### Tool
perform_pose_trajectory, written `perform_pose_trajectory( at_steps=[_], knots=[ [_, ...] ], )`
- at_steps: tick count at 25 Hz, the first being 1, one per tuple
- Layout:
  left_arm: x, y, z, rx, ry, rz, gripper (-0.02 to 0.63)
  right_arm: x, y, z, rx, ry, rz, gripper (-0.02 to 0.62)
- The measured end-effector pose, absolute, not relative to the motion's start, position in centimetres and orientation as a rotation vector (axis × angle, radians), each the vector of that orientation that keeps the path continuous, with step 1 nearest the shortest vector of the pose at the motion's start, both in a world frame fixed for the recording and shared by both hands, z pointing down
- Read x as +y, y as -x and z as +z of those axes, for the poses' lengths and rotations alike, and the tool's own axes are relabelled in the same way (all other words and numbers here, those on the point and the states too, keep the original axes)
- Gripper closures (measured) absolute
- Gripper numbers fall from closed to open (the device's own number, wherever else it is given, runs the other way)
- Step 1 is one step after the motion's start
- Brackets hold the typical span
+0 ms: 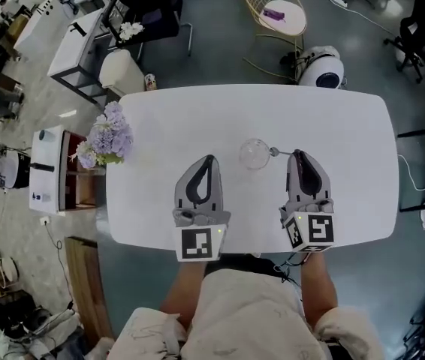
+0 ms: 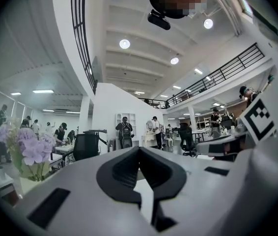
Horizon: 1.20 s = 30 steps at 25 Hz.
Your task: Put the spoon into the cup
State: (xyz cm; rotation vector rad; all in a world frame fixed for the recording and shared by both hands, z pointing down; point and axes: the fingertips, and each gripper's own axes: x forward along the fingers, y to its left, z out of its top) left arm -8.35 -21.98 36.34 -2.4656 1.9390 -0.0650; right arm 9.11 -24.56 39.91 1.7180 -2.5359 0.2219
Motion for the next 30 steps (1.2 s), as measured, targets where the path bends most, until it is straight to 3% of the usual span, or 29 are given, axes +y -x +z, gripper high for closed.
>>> perform_pose_trajectory(
  at_steps=[15, 30],
  knots=[
    [-28.7, 10.0, 47.1, 1.939, 2.696, -0.162, 0.604, -29.3, -4.3, 52.3, -2.428, -1.583, 0.526, 0.551],
    [-31.0, 9.9, 50.7, 1.907, 2.795, -0.218, 0.604, -30.5, -5.0, 56.1, -2.338, -1.632, 0.614, 0.543]
  ],
)
